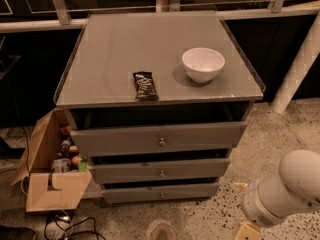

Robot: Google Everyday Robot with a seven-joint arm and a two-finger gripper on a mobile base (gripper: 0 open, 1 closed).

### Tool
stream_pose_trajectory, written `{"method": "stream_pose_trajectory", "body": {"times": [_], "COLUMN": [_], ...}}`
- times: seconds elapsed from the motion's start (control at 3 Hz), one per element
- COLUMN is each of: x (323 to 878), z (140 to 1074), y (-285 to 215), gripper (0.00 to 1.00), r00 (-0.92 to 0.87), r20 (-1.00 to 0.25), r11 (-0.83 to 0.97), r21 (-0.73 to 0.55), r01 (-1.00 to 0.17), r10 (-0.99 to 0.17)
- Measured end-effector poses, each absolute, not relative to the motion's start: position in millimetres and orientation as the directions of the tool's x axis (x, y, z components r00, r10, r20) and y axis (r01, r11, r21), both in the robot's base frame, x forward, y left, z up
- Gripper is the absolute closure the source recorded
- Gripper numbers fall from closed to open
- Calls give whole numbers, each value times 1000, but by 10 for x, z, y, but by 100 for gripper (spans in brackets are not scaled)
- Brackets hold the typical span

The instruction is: Open bottom drawer

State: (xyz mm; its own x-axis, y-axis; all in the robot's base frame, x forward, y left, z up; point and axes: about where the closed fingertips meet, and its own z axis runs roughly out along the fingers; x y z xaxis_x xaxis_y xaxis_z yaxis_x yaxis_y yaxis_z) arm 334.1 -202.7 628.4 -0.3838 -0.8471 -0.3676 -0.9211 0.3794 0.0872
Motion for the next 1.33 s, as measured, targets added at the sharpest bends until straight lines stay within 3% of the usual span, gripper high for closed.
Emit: {"method": "stream_pose_trajectory", "body": {"times": [1.33], "x": [3288], "z": [5410], "y": [-1877], "gripper": [0], "r00": [-484], "r20": [-416], "r11": [438], "r21": [208], "r01": [-875], "r10": [-770]}}
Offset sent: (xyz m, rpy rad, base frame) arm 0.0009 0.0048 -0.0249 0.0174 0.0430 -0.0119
